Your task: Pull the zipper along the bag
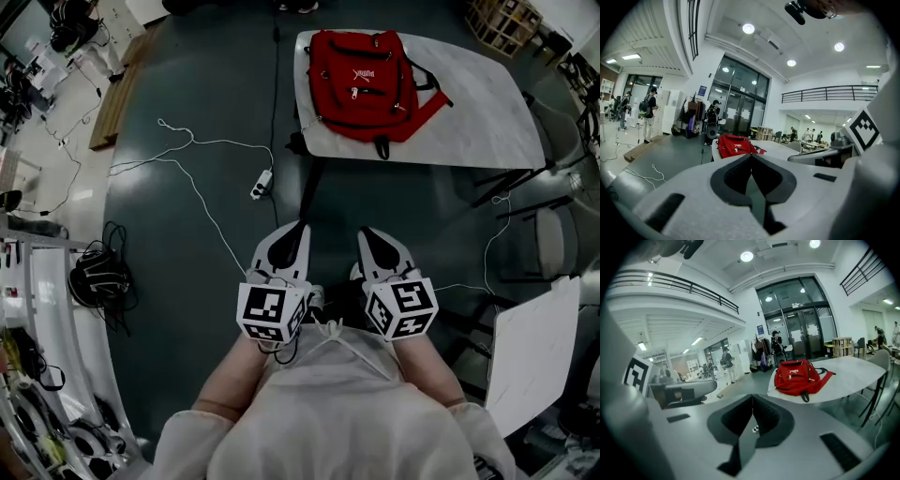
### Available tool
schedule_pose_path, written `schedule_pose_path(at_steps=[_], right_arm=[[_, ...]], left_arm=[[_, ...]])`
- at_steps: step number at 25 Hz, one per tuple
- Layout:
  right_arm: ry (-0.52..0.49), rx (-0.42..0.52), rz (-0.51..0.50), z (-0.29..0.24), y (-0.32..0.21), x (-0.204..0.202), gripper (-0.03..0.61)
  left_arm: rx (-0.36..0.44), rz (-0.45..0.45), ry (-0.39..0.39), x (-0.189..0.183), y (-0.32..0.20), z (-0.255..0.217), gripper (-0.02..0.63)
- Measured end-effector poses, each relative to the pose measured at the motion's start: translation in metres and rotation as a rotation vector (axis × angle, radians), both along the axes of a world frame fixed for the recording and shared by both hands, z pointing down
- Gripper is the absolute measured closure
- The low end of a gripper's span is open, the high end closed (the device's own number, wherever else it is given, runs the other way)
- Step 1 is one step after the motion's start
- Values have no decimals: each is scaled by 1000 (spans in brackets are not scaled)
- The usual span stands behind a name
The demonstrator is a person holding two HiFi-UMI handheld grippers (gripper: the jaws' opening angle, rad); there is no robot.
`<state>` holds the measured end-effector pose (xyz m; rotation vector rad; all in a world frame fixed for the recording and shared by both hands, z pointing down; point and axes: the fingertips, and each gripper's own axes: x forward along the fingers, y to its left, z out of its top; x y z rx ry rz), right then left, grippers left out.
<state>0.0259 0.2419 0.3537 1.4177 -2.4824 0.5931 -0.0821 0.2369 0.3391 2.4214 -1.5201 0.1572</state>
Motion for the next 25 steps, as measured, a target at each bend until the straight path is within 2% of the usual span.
schedule_pose_path(at_steps=[8, 20, 25], right_arm=[[-6, -52, -52, 17, -67, 0, 551], [-11, -121, -221, 32, -249, 16, 551], [5, -151, -280, 44, -308, 26, 551]], left_arm=[[-36, -33, -30, 3, -62, 17, 594], [-105, -170, -67, 18, -239, 44, 594], [-138, -218, -85, 22, -290, 51, 594]])
